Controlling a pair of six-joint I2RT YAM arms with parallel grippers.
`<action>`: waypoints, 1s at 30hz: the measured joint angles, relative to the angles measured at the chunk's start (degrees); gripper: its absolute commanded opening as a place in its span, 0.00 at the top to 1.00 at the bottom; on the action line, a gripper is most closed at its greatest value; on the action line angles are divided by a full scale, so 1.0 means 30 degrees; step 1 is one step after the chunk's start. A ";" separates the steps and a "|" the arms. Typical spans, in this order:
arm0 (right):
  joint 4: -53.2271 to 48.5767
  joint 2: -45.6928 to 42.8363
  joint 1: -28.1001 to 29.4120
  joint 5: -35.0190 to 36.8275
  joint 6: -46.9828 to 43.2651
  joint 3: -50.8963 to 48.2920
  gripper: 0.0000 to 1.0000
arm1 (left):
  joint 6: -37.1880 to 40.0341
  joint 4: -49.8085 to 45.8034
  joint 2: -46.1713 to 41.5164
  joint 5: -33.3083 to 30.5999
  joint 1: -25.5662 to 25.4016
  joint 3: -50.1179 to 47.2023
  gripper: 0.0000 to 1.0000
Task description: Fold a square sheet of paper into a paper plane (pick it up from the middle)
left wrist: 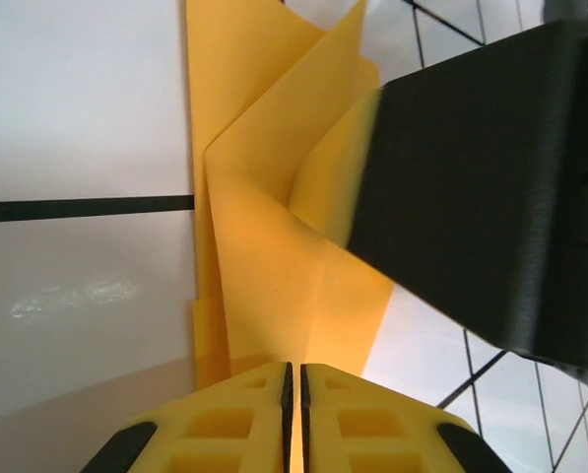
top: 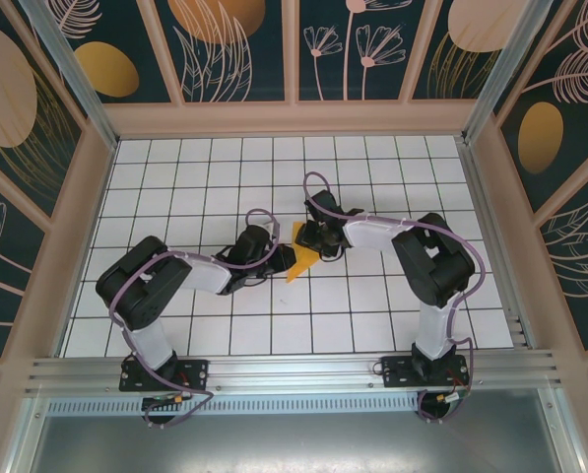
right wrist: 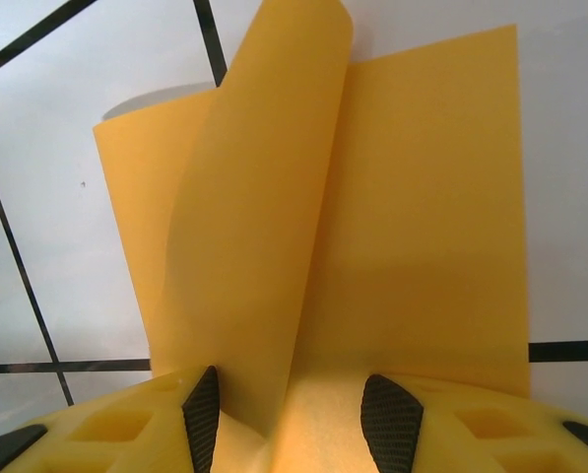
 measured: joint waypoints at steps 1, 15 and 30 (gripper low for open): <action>-0.0066 0.0029 0.0051 0.0095 -0.0066 0.0058 0.48 | -0.0007 0.0000 -0.0277 -0.0095 0.0000 -0.0109 0.85; -0.0903 0.0437 0.0459 0.1013 -0.0270 0.0794 0.45 | -0.0495 0.1880 -0.1392 0.0044 0.0036 -0.1078 0.85; -0.0911 0.0459 0.0495 0.1071 -0.0262 0.0809 0.45 | -0.0583 0.2455 0.0510 0.1902 0.0029 -0.0707 0.86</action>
